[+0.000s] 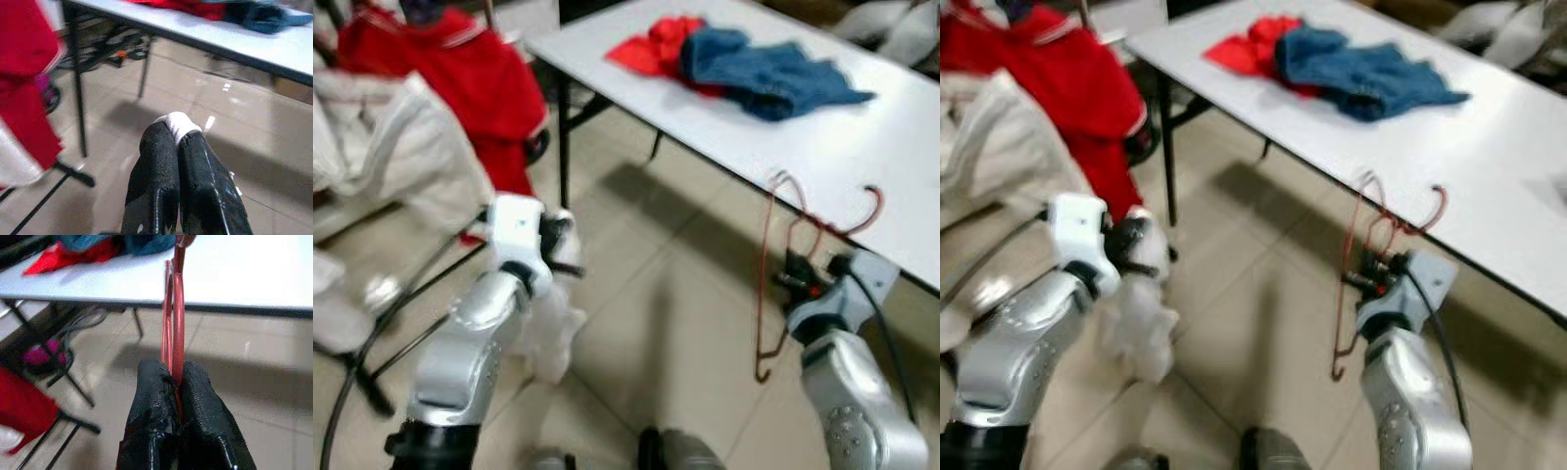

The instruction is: Hang hanger

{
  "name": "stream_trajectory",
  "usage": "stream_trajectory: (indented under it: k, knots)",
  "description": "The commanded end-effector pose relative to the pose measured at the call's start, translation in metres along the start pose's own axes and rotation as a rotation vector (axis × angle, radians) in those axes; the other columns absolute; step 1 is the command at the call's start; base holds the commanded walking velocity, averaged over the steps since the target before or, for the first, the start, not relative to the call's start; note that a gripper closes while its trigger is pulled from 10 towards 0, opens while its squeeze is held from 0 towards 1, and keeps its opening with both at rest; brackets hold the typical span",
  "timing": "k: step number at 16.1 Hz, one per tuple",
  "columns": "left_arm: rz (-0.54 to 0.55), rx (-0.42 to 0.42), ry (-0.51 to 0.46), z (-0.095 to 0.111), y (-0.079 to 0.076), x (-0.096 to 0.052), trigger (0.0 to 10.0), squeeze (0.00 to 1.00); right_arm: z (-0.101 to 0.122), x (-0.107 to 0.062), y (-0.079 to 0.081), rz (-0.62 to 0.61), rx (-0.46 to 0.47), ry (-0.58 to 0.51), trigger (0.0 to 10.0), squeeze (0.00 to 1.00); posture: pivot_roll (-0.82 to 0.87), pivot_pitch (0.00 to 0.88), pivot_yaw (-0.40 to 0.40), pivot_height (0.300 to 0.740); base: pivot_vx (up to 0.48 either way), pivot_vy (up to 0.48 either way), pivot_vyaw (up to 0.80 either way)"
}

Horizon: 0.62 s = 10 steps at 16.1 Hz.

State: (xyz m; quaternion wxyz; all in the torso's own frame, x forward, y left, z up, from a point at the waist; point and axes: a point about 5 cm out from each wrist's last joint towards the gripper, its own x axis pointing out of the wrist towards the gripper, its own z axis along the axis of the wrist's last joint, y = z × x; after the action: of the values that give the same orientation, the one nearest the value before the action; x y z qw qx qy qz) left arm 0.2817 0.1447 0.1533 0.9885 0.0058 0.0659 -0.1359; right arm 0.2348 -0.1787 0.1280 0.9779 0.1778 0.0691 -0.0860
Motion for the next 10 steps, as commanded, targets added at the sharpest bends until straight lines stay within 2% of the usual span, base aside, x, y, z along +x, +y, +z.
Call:
stream_trajectory:
  k: [1, 9, 10]
  knots:
    - [0.006, 0.018, -0.018, 0.0037, 0.0034, -0.0017, 10.0, 0.0, 0.0005, -0.0008, 0.0012, -0.006, 0.001, -0.001, 10.0, 0.0, -0.02, 0.129, -0.041, 0.74, 0.0, 0.0, -0.8]
    - [-0.025, 0.008, -0.014, 0.0029, 0.0004, -0.0003, 10.0, 0.0, -0.0025, -0.0033, -0.0019, -0.033, -0.015, 0.012, 10.0, 0.0, -0.03, 0.127, -0.033, 0.74, 0.0, 0.0, -0.79]
    - [-0.029, 0.008, -0.014, 0.0029, -0.0001, -0.0001, 10.0, 0.0, -0.0024, -0.0039, -0.0015, -0.033, -0.013, 0.01, 10.0, 0.0, -0.03, 0.127, -0.032, 0.74, 0.0, 0.277, -0.79]
